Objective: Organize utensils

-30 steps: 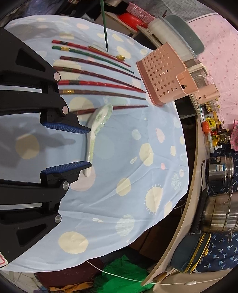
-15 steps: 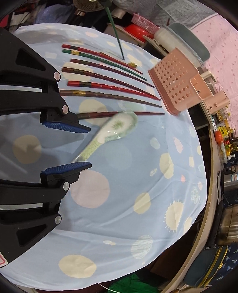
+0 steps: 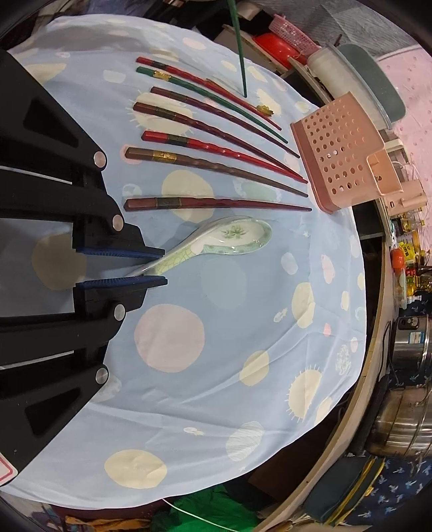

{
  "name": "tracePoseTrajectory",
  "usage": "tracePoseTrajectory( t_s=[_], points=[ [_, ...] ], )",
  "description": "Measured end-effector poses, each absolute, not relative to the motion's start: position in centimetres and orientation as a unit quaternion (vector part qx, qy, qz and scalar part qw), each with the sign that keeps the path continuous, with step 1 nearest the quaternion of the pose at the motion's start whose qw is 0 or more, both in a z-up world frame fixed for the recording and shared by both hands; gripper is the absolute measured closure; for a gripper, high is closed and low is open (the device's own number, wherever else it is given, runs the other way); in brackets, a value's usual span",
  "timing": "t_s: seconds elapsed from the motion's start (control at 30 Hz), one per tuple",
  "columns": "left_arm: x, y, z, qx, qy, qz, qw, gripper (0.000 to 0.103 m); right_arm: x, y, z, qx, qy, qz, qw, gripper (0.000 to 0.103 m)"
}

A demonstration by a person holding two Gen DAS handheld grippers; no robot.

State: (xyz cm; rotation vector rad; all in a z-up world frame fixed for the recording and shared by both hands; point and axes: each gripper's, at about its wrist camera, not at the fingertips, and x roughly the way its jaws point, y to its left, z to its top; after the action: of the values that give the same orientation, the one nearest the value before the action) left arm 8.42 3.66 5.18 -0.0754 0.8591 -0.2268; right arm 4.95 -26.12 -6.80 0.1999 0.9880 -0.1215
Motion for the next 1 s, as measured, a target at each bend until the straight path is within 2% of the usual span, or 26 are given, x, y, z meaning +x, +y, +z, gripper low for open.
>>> tracePoseTrajectory(
  t_s=[0.37, 0.5, 0.73, 1.0],
  points=[
    [7.9, 4.0, 5.2, -0.041, 0.416, -0.108, 0.902, 0.096, 4.7, -25.5, -6.8, 0.082, 0.473, -0.049, 0.876, 0.090],
    [7.8, 3.8, 5.1, -0.039, 0.416, -0.110, 0.902, 0.096, 4.8, -25.5, -6.7, 0.085, 0.474, -0.046, 0.875, 0.086],
    [7.6, 3.6, 5.5, -0.034, 0.412, -0.116, 0.903, 0.096, 4.7, -25.5, -6.4, 0.099, 0.476, -0.056, 0.872, 0.097],
    [7.4, 3.8, 7.5, -0.030, 0.389, -0.120, 0.913, 0.096, 3.8, -24.5, -2.3, 0.120, 0.438, -0.040, 0.890, 0.098]
  ],
)
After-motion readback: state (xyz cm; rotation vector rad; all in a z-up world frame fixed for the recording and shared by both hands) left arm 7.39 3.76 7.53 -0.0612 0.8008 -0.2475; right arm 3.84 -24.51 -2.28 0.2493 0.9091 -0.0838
